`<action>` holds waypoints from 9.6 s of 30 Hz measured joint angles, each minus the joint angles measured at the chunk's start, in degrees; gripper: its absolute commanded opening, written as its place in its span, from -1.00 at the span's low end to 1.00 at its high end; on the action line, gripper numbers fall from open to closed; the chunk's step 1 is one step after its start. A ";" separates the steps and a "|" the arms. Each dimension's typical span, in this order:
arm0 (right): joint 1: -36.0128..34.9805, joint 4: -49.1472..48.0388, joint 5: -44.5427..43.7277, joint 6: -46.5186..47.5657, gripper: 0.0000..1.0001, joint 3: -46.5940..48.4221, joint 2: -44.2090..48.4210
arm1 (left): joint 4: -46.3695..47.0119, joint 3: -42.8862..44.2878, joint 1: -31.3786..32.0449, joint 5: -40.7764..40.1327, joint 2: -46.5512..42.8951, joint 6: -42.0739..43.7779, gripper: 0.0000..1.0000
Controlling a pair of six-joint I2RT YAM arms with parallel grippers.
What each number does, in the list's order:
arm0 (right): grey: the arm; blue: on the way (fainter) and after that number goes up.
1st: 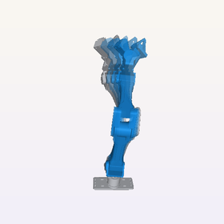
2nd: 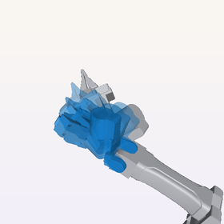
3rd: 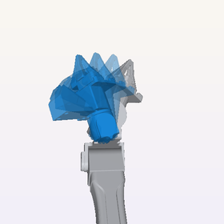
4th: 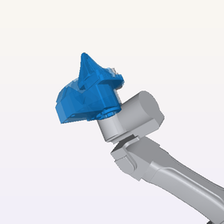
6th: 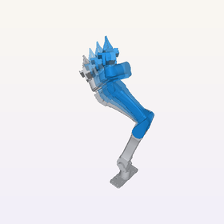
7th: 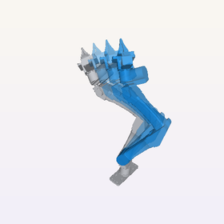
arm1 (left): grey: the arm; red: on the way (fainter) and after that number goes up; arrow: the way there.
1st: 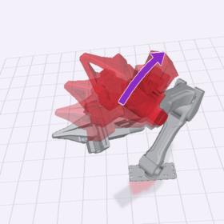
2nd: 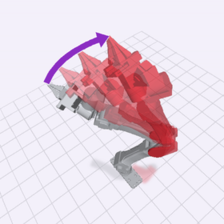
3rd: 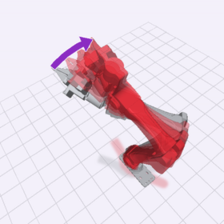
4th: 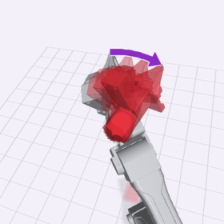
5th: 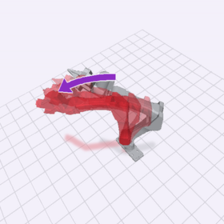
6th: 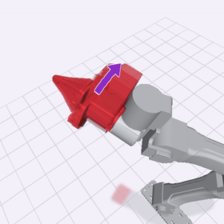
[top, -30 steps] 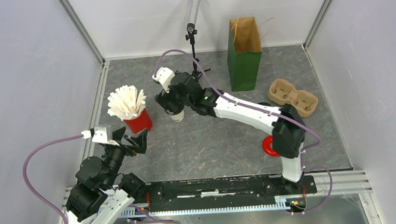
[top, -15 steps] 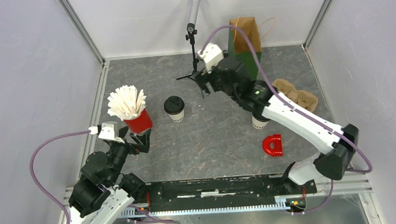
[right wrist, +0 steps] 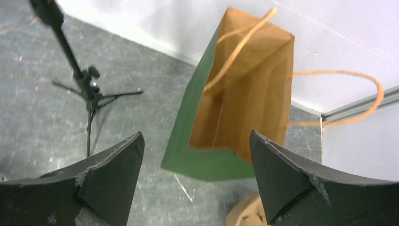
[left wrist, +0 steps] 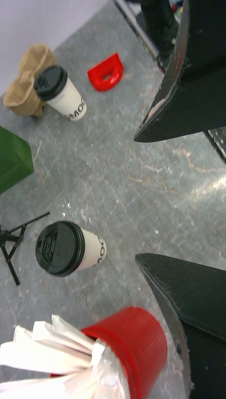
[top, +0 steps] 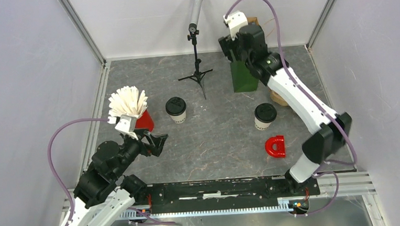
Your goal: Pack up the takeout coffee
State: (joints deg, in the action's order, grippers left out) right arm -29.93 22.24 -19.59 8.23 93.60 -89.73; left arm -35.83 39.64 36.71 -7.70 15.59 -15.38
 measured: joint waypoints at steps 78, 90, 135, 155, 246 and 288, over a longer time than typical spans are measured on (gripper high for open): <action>7.91 0.83 16.31 -2.36 -1.00 14.34 2.14 | -14.27 27.23 0.00 16.72 23.39 -25.81 1.00; 7.43 8.90 27.47 -4.35 -1.00 4.02 19.61 | -15.65 32.70 0.00 16.79 24.98 -25.90 1.00; -15.82 8.79 40.33 -2.21 0.27 -30.58 33.22 | -17.88 30.67 -0.02 3.34 33.75 -35.58 1.00; -15.82 11.52 11.96 -8.20 0.41 -11.37 32.46 | -13.27 37.40 -0.07 10.49 48.98 -24.39 0.58; -6.43 8.22 38.49 -23.61 0.08 -45.20 25.66 | -18.73 48.30 -1.62 26.45 57.53 2.05 0.11; 41.31 15.76 7.91 -11.50 0.48 -21.46 4.90 | -22.05 44.30 -1.66 12.11 49.24 1.62 1.00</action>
State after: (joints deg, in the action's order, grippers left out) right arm 11.38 38.00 -11.68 -3.27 72.14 -84.84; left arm -57.89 83.94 35.05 4.40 64.84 -13.76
